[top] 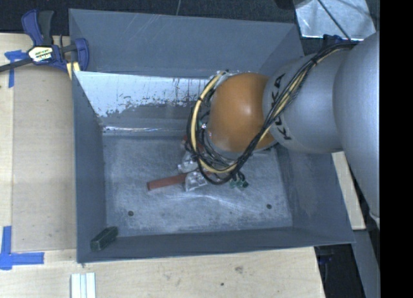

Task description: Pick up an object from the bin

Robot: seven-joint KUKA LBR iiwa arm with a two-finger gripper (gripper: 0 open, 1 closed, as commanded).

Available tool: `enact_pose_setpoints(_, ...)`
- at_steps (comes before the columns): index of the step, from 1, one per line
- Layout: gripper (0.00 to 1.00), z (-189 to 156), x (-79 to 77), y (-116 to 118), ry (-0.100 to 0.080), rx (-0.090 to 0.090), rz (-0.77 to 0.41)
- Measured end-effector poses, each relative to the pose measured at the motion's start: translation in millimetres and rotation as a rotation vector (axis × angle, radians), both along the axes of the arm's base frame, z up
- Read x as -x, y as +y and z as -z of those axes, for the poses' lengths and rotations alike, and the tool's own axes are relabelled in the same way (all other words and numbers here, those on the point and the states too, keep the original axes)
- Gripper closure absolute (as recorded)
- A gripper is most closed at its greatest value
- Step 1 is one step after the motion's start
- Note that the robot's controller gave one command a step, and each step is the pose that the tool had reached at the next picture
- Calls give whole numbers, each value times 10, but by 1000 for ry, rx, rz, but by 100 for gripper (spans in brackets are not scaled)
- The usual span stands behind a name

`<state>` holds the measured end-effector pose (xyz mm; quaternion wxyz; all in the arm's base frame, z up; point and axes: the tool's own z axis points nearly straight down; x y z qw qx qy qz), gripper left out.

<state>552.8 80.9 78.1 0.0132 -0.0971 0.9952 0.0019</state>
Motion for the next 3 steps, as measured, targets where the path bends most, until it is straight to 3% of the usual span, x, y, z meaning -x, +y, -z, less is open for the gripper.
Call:
enact_pose_setpoints(2,100,-27,10,-1,4,1,0)
enact_pose_setpoints(3,100,-177,44,-9,24,6,-1)
